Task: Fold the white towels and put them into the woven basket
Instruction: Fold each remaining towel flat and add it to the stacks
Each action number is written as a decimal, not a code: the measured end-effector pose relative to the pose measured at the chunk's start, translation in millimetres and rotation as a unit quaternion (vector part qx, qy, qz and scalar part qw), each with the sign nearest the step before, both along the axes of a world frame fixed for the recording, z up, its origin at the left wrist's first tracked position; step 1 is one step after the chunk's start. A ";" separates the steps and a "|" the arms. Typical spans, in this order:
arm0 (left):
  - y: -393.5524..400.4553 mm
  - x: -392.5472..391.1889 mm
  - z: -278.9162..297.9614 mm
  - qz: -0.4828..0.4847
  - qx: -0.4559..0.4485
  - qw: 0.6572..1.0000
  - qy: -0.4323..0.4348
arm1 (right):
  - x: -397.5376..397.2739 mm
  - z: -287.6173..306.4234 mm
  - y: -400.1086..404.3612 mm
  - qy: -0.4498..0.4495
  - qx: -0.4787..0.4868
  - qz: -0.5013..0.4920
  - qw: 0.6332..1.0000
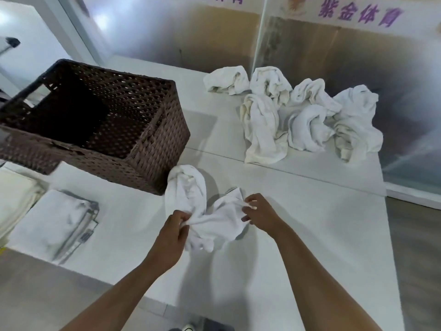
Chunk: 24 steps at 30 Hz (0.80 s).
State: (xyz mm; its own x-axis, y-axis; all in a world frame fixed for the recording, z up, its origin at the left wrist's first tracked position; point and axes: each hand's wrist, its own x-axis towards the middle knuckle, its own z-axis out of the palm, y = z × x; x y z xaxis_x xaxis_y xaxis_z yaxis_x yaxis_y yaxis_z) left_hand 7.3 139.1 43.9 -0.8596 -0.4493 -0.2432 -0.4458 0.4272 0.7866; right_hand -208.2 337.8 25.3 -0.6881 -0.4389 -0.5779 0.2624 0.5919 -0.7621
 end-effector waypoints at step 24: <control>78.4 118.6 119.9 -0.109 -0.010 0.986 0.126 | 234.2 187.0 17.0 0.073 -0.199 -0.172 0.962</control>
State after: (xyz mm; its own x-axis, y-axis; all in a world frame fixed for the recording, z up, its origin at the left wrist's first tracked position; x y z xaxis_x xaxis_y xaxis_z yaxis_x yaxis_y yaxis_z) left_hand 125.9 217.5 163.8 -0.9681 -0.2505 -0.0032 -0.1340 0.5070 0.8515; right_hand 26.0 354.8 212.4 -0.8932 -0.3379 -0.2967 0.2632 0.1423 -0.9542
